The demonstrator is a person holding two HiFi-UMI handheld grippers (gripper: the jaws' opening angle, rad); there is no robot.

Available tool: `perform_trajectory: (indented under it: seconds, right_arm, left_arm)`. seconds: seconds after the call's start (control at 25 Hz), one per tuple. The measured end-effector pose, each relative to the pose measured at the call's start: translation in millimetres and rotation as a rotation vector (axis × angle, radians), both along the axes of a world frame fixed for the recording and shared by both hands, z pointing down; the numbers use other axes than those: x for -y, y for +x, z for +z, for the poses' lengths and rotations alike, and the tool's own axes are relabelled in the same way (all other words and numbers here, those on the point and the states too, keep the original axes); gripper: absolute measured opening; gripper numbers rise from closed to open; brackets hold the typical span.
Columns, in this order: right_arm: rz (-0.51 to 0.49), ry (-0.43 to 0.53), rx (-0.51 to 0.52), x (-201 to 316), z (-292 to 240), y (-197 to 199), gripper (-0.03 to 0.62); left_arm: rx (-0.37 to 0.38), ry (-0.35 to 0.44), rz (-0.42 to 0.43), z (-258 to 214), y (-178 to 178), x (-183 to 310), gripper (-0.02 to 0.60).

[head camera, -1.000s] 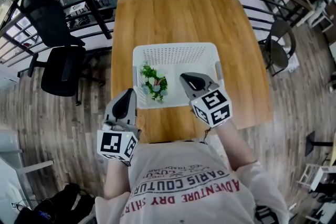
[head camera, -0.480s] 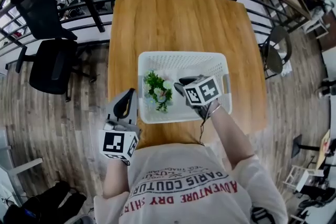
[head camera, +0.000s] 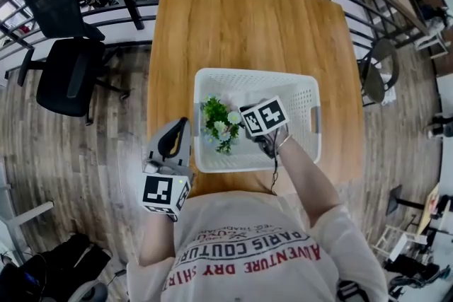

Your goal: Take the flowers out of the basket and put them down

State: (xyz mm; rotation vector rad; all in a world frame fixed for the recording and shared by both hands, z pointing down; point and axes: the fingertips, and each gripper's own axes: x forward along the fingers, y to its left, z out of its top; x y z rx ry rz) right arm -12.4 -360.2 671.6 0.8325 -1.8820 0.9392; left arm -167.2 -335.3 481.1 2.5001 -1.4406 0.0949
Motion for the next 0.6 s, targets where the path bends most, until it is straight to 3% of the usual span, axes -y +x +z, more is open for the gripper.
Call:
perform_trajectory:
  seconds: [0.2, 0.4, 0.6]
  right_arm:
    - [0.022, -0.048, -0.024, 2, 16, 0, 0.127]
    - [0.101, -0.115, 0.053, 0, 25, -4, 0.110]
    - [0.069, -0.101, 0.046, 4, 28, -16, 0.106]
  left_arm:
    - [0.000, -0.022, -0.015, 10, 0, 2, 0.026]
    - [-0.005, -0.034, -0.034, 13, -3, 5, 0.026]
    - [-0.003, -0.031, -0.048, 16, -17, 7, 0.026]
